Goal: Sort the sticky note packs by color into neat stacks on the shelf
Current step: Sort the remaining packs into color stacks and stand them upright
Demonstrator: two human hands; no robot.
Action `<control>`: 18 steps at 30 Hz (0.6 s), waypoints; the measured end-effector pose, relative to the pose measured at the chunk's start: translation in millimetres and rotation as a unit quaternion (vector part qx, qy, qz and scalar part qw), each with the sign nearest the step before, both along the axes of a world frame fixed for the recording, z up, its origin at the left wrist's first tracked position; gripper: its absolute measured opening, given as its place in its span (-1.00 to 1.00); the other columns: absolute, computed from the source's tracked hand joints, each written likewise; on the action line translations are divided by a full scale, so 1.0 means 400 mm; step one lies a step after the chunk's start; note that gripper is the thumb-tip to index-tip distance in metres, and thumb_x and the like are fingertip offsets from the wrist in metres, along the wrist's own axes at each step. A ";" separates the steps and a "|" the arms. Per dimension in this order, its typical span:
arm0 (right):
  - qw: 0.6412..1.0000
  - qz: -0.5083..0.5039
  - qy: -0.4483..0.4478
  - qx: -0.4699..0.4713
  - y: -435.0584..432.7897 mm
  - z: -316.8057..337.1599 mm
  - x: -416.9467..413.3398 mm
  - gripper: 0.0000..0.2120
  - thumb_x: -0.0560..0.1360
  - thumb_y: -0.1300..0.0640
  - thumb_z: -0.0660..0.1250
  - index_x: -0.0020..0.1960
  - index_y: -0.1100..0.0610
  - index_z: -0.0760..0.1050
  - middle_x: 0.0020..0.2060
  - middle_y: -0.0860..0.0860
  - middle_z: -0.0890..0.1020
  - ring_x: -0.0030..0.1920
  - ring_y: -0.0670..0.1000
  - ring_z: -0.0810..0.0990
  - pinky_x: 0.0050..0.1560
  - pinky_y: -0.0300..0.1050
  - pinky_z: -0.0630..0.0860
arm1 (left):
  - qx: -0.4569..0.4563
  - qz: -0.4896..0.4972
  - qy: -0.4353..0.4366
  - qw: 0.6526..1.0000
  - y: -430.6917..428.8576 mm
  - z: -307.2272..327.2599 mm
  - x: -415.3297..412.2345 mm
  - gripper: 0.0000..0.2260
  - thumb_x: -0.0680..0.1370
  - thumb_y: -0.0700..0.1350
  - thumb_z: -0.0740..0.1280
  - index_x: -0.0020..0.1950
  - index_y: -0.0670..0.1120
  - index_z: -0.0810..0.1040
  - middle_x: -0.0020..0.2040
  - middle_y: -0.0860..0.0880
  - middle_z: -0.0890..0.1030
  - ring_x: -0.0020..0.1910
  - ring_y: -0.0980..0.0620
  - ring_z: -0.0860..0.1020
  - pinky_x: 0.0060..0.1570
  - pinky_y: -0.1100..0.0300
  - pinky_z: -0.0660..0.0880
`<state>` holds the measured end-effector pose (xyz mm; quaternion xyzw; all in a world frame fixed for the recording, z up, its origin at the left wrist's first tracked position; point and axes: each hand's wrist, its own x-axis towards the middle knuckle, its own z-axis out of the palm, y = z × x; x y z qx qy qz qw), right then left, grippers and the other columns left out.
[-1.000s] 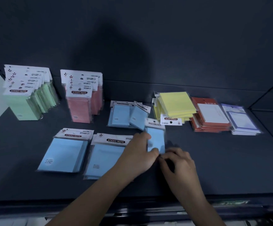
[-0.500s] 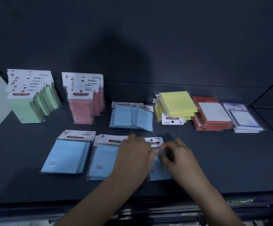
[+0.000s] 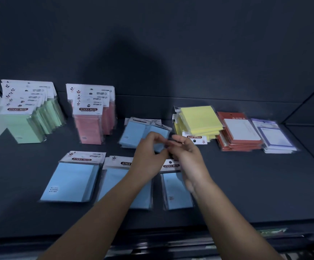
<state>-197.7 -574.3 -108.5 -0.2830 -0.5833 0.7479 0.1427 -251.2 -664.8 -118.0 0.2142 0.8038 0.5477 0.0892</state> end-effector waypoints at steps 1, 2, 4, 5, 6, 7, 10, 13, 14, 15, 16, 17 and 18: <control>1.000 -0.010 0.004 -0.005 -0.004 0.004 0.001 -0.76 0.48 0.40 0.25 0.08 0.15 0.45 -0.07 0.06 0.59 -0.17 -0.11 0.55 -0.29 -0.44 0.47 | 0.027 0.014 -0.032 0.999 0.002 0.006 0.008 -0.79 0.46 -0.25 0.34 0.04 -0.06 0.44 0.01 0.10 0.50 0.08 0.10 0.45 0.04 0.32 0.37; 1.000 -0.018 0.001 -0.004 -0.007 0.003 0.000 -0.78 0.49 0.38 0.25 0.09 0.16 0.45 -0.10 0.05 0.57 -0.20 -0.12 0.53 -0.29 -0.45 0.47 | 0.035 0.033 -0.034 0.998 0.003 0.009 0.012 -0.76 0.46 -0.25 0.34 0.07 -0.05 0.42 0.04 0.09 0.47 0.08 0.06 0.46 -0.01 0.30 0.38; 0.999 -0.024 -0.019 -0.011 -0.012 0.005 -0.004 -0.79 0.50 0.35 0.25 0.10 0.17 0.42 -0.17 0.00 0.54 -0.23 -0.12 0.52 -0.31 -0.44 0.47 | -0.006 0.052 -0.013 0.999 0.000 0.010 0.014 -0.70 0.45 -0.23 0.34 0.14 -0.07 0.39 0.11 0.02 0.43 0.10 -0.05 0.46 -0.03 0.22 0.37; 0.999 -0.021 -0.032 -0.019 -0.012 0.009 -0.006 -0.78 0.50 0.34 0.25 0.11 0.16 0.41 -0.19 -0.01 0.53 -0.22 -0.11 0.52 -0.29 -0.39 0.47 | -0.055 0.051 0.005 0.997 -0.001 0.009 0.012 -0.66 0.45 -0.20 0.35 0.19 -0.09 0.38 0.13 -0.01 0.41 0.15 -0.09 0.44 0.01 0.18 0.37; 0.998 -0.016 -0.043 -0.035 -0.011 0.013 -0.009 -0.78 0.50 0.34 0.24 0.11 0.16 0.40 -0.20 0.00 0.53 -0.22 -0.08 0.51 -0.27 -0.34 0.46 | -0.111 0.047 0.023 0.992 -0.002 0.007 0.006 -0.62 0.45 -0.16 0.36 0.23 -0.11 0.36 0.18 -0.04 0.40 0.23 -0.10 0.39 0.11 0.12 0.36; 0.997 -0.012 -0.046 -0.057 -0.008 0.017 -0.013 -0.80 0.50 0.35 0.23 0.08 0.15 0.40 -0.23 0.01 0.53 -0.23 -0.07 0.51 -0.25 -0.29 0.44 | -0.157 0.040 0.028 0.986 -0.002 0.007 0.001 -0.59 0.45 -0.12 0.36 0.27 -0.11 0.35 0.22 -0.06 0.39 0.29 -0.09 0.34 0.20 0.07 0.33; 0.995 -0.012 -0.049 -0.082 -0.008 0.018 -0.025 -0.83 0.49 0.36 0.24 -0.07 0.10 0.43 -0.26 0.04 0.54 -0.28 -0.04 0.49 -0.23 -0.22 0.41 | -0.142 0.025 -0.044 0.989 0.004 0.021 -0.009 -0.63 0.46 -0.13 0.34 0.24 -0.06 0.36 0.22 -0.08 0.40 0.27 -0.05 0.35 0.24 0.05 0.34; 0.997 -0.030 -0.076 0.006 -0.011 0.004 -0.029 -0.87 0.50 0.27 0.28 -0.04 0.05 0.48 -0.07 0.08 0.53 -0.16 0.03 0.47 -0.16 -0.19 0.43 | 0.006 0.030 -0.154 0.988 0.005 0.044 0.001 -0.77 0.49 -0.22 0.30 0.12 -0.06 0.41 0.08 -0.01 0.48 -0.06 0.13 0.47 -0.11 0.27 0.41; 0.996 -0.038 -0.072 0.034 -0.010 0.005 -0.024 -0.87 0.51 0.26 0.28 -0.06 0.05 0.49 -0.07 0.07 0.52 -0.19 0.02 0.46 -0.21 -0.24 0.45 | 0.041 0.037 -0.171 0.984 0.001 0.050 0.005 -0.80 0.50 -0.22 0.30 0.10 -0.07 0.43 0.03 0.03 0.50 -0.13 0.16 0.47 -0.17 0.30 0.40; 0.996 -0.045 -0.061 0.054 -0.007 0.008 -0.014 -0.87 0.52 0.26 0.27 -0.10 0.05 0.49 -0.10 0.05 0.50 -0.22 0.00 0.45 -0.29 -0.30 0.46 | 0.063 0.046 -0.171 0.982 -0.006 0.052 0.009 -0.84 0.52 -0.20 0.30 0.08 -0.07 0.45 -0.01 0.05 0.52 -0.15 0.14 0.48 -0.18 0.30 0.40; 0.996 -0.049 -0.045 0.064 -0.004 0.012 0.001 -0.86 0.53 0.27 0.26 -0.12 0.05 0.48 -0.15 0.03 0.50 -0.25 -0.02 0.45 -0.35 -0.33 0.47 | 0.072 0.051 -0.158 0.983 -0.014 0.050 0.013 -0.87 0.53 -0.18 0.31 0.06 -0.07 0.46 -0.05 0.06 0.52 -0.16 0.12 0.50 -0.18 0.29 0.42; 0.996 -0.047 -0.031 0.067 0.000 0.015 0.020 -0.87 0.53 0.27 0.26 -0.11 0.06 0.47 -0.20 0.00 0.50 -0.26 -0.04 0.45 -0.39 -0.35 0.47 | 0.070 0.049 -0.141 0.986 -0.024 0.049 0.017 -0.89 0.53 -0.17 0.31 0.04 -0.06 0.46 -0.09 0.06 0.53 -0.17 0.10 0.50 -0.17 0.28 0.43; 0.997 -0.038 -0.020 0.070 0.001 0.017 0.041 -0.88 0.53 0.27 0.27 -0.09 0.07 0.46 -0.24 -0.01 0.50 -0.27 -0.05 0.46 -0.41 -0.35 0.46 | 0.059 0.039 -0.123 0.990 -0.036 0.044 0.023 -0.90 0.53 -0.17 0.32 0.03 -0.06 0.46 -0.12 0.06 0.53 -0.18 0.10 0.50 -0.17 0.28 0.43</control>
